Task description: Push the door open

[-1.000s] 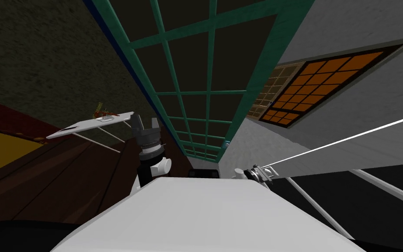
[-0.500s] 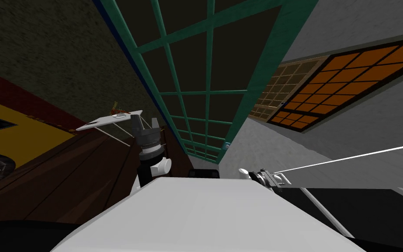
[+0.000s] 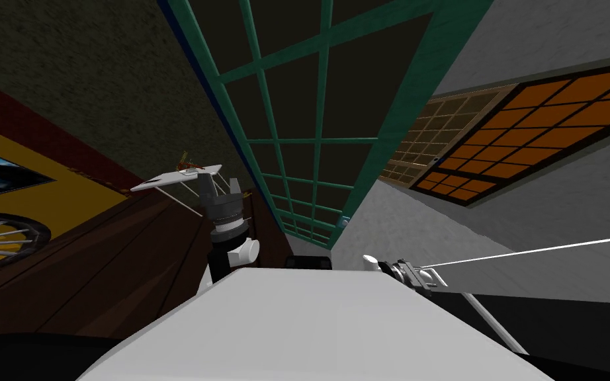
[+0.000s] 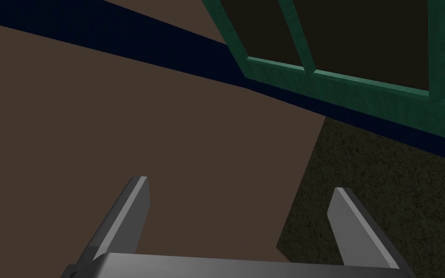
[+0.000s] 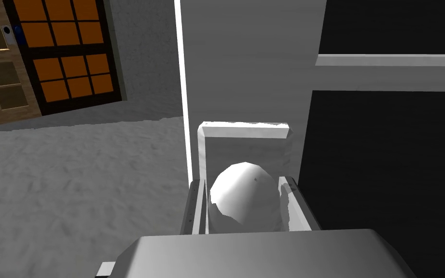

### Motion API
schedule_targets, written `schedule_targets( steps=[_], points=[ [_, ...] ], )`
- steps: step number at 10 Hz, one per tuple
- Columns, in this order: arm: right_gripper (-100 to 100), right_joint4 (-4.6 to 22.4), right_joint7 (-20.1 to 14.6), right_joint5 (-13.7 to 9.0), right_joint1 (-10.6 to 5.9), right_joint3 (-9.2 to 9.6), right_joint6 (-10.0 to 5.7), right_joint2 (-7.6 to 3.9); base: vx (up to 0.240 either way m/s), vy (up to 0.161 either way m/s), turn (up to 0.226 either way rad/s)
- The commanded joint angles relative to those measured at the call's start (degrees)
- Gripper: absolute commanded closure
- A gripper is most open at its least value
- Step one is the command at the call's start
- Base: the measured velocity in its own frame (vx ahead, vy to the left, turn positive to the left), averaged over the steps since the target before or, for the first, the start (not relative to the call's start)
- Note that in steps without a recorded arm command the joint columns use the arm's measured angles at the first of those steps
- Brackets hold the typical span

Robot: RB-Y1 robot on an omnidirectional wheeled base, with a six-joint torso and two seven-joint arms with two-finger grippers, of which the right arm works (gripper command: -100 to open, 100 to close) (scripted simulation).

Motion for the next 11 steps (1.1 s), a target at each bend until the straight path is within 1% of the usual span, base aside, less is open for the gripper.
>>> schedule_targets(
  steps=[1,4,5,6,7,8,9,11],
  points=[
    [100,-0.2,0.6,-0.5,-0.08,-1.95,-0.62,-0.35,-0.016,-0.053,0.106],
    [100,1.5,0.7,-1.6,-1.41,-5.45,-1.42,-0.35,-0.006,-0.071,0.143],
    [100,1.5,0.7,-1.6,-1.41,-5.45,-1.42,-0.35,0.001,-0.041,0.040],
    [100,2.3,0.7,-2.1,-2.03,-6.98,-1.78,-0.24,0.006,-0.043,0.113],
    [100,2.6,0.8,-2.3,-2.36,-7.72,-1.95,-0.14,0.011,-0.048,0.135],
    [100,3.0,0.3,-2.1,-2.34,-7.09,-2.02,-0.23,0.004,-0.019,0.021],
    [100,3.1,0.8,-3.4,-2.26,-8.57,-3.01,-0.55,-0.026,-0.124,0.077],
    [100,3.3,1.2,-5.0,-2.28,-10.17,-4.24,-0.94,-0.052,-0.242,0.096]
  ],
)
